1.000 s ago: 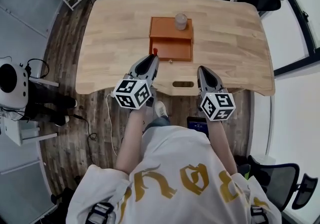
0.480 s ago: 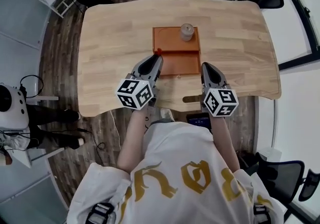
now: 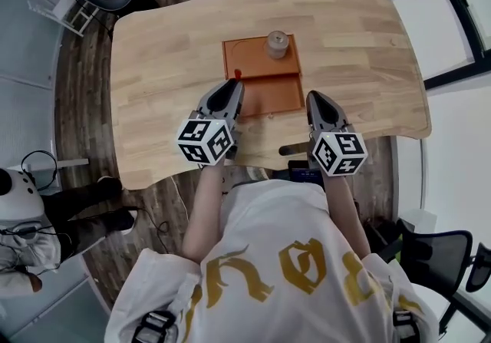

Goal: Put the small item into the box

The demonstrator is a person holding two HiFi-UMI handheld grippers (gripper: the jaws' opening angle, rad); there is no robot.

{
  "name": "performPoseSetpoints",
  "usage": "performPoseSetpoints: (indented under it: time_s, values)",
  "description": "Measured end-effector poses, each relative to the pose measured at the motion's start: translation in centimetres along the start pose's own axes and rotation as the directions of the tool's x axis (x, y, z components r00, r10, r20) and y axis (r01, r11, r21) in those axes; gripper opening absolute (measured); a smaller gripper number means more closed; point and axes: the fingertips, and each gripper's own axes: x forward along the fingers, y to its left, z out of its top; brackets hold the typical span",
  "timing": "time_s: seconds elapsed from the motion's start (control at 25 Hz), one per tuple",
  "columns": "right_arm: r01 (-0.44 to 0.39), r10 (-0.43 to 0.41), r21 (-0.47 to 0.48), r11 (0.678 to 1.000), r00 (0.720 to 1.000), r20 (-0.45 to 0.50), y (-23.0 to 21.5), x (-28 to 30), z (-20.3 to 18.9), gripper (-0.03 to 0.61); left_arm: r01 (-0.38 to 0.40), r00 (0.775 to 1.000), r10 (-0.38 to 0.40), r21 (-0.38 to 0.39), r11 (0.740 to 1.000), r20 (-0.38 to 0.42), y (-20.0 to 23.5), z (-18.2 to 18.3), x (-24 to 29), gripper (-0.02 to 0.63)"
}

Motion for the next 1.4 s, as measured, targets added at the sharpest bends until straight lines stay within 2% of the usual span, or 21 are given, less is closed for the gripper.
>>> performPoseSetpoints:
  time_s: [0.32, 0.52, 0.96, 1.4]
  values:
    - [-0.043, 0.043, -0.032, 0.999, 0.999, 0.002, -0.2, 1.8, 0.6, 0.012, 0.003, 1.000, -0.003, 0.002, 1.000, 0.025, 0.0, 1.1, 0.7, 0.057]
    - [-0.080, 0.081, -0.054, 0.995, 0.997, 0.007, 0.5, 1.9, 0.9, 0.012, -0.003, 1.000, 0.003, -0.002, 1.000, 0.013, 0.3, 0.8, 1.0, 0.057]
    - [-0.038, 0.037, -0.057, 0.998, 0.999, -0.026, -1.2, 1.3, -0.1, 0.012, -0.006, 1.000, 0.006, -0.021, 1.000, -0.004, 0.0, -0.5, 1.6, 0.057]
    - [-0.061, 0.057, -0.067, 0.996, 0.997, -0.052, -1.4, 2.4, -0.7, 0.012, -0.018, 0.999, 0.017, -0.009, 1.000, -0.049, 0.4, -1.5, 2.4, 0.057]
